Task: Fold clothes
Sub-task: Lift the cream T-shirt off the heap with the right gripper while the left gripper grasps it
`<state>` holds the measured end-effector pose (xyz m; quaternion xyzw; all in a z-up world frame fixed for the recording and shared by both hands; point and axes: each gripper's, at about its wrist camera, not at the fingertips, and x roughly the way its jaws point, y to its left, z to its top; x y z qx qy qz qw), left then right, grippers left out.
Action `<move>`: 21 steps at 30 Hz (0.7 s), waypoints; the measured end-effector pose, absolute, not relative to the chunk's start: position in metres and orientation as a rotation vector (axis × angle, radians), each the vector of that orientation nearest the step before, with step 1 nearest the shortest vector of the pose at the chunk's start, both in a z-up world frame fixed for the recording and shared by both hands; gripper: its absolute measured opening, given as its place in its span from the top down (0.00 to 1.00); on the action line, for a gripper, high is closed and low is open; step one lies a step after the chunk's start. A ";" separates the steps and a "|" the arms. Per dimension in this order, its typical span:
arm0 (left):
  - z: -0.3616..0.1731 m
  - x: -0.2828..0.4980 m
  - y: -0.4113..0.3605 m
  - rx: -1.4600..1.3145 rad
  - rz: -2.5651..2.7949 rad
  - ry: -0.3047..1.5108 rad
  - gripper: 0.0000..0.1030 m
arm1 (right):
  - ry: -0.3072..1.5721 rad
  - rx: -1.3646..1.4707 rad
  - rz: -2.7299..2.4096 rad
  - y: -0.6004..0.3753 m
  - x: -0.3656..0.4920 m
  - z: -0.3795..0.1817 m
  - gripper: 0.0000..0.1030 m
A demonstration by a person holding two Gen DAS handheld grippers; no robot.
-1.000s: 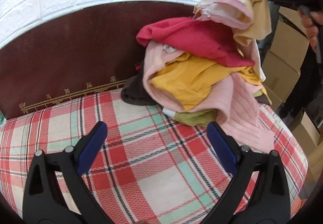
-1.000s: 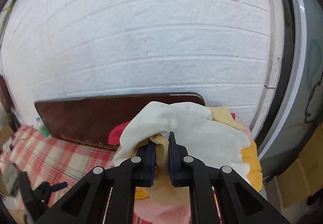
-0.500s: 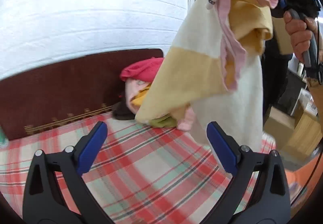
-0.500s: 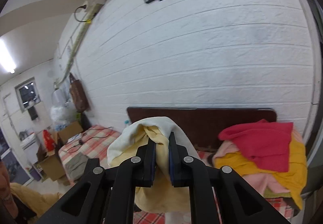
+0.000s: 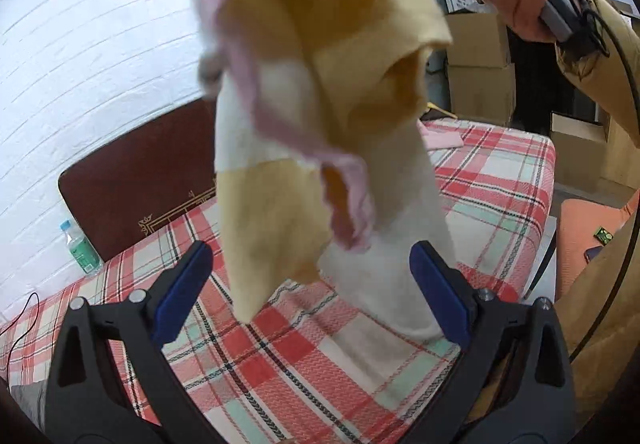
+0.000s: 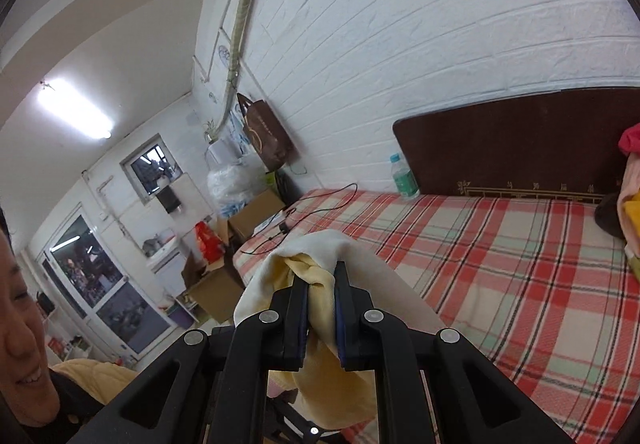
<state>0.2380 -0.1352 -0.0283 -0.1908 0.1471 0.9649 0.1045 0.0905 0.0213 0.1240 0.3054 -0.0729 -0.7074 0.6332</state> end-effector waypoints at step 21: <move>0.094 0.228 -0.259 -0.566 2.842 -0.039 0.86 | -0.298 0.758 -1.576 0.030 0.067 0.081 0.85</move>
